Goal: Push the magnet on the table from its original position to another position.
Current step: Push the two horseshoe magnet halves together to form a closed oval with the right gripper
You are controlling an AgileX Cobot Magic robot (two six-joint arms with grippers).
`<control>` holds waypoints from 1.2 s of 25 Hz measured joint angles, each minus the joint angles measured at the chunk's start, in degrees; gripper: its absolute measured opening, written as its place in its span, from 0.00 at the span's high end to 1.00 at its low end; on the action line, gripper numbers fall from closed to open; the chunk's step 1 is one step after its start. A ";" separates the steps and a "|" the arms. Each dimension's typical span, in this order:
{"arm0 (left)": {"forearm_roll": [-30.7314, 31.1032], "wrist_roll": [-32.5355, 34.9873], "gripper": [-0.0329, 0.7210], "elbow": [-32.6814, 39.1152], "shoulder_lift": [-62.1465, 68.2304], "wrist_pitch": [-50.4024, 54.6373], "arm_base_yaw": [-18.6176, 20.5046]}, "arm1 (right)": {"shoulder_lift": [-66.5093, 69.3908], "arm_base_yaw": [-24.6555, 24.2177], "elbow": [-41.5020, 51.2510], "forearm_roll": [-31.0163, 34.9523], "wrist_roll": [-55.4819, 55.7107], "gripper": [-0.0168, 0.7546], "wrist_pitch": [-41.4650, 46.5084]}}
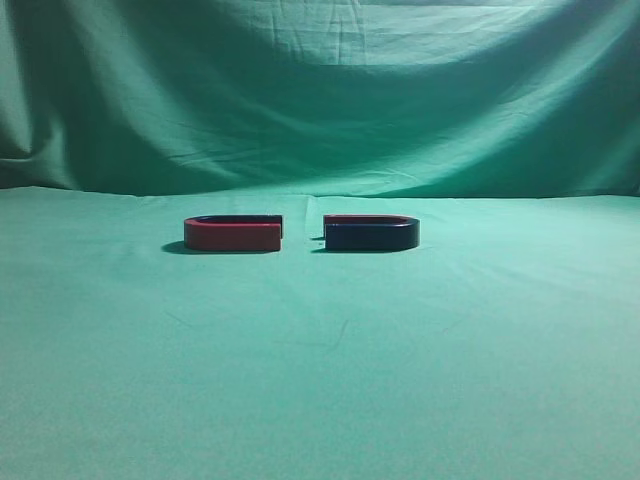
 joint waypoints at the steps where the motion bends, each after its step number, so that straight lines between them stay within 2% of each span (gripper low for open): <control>1: 0.00 0.00 0.43 0.00 0.00 0.00 0.00 | 4.00 0.00 -1.59 0.09 0.00 0.98 0.91; 9: 0.00 0.00 0.43 0.00 0.00 0.00 0.00 | 26.79 0.58 -13.14 4.08 -2.21 0.98 4.09; 15: 0.00 0.00 0.43 0.00 0.00 0.00 0.00 | 41.40 10.01 -24.90 4.08 -17.56 0.98 13.38; 21: 0.00 0.00 0.43 0.00 0.00 0.00 0.00 | 57.32 18.89 -36.29 4.08 -19.92 0.98 21.01; 24: 0.00 0.00 0.43 0.00 0.00 0.00 0.00 | 64.94 20.82 -42.38 4.08 -18.71 0.98 25.12; 30: 0.00 0.00 0.43 0.00 0.00 0.00 0.00 | 76.62 21.30 -52.11 4.08 -14.53 0.98 29.41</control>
